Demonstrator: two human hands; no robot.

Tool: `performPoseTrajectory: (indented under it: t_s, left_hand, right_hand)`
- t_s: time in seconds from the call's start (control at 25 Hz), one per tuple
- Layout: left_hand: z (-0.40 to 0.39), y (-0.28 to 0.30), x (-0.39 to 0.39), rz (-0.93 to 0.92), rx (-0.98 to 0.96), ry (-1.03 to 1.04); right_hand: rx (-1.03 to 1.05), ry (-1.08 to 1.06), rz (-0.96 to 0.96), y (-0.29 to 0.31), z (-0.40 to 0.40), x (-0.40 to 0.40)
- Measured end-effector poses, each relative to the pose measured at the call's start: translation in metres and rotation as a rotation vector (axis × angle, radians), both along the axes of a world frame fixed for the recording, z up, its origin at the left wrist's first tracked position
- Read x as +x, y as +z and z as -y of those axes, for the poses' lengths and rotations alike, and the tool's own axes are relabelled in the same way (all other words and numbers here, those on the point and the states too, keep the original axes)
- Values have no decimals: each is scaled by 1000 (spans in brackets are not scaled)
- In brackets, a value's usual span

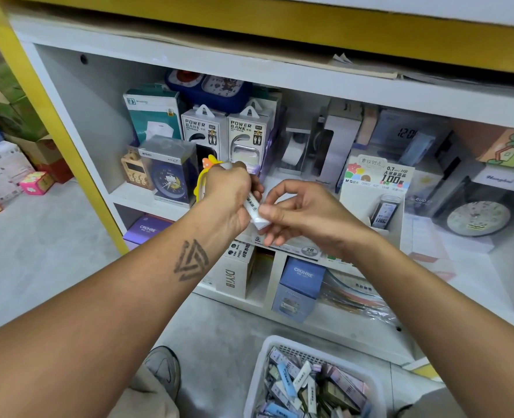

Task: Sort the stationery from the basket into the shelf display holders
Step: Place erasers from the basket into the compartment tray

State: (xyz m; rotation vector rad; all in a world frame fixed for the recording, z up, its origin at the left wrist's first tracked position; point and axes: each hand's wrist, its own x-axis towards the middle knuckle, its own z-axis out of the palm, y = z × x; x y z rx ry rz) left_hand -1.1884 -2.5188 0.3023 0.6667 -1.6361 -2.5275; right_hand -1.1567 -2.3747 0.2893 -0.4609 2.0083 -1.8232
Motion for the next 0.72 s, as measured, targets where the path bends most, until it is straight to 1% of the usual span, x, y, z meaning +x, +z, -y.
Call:
performPoseTrajectory:
  t_s: [0.04,0.12,0.24,0.32,0.36,0.44,0.56,0.6,0.64,0.72]
  left_hand:
    - [-2,1,1,-15,1,13]
    - [-3,3,2,-16,31,27]
    - [4,5,0,0,16,53]
    - [11,2,-4,8,-9,75]
    - [13,1,-4,18,-20,76]
    - [15,-1,-1,54,-39,47]
    - [17,0,5,119,-63,-63]
    - [17,0,6,134,-79,-110]
    - [17,0,7,150,-96,-156]
    - [18,0,10,189,-118,-235]
  right_hand:
    - [-24,6,7,1,1,2]
    - [-39,-74,-4,5,-4,-2]
    - [52,-282,-131,10,-24,-13]
    - [115,-365,-206,10,-36,-19]
    - [115,-387,-218,8,-39,-22]
    - [79,-429,-225,5,-38,-25]
    - [39,-481,-243,1,-34,-31]
    - [85,-499,-281,-1,-33,-35]
    - [188,-518,-352,-4,-32,-39]
    - [454,-547,-519,-9,-28,-46]
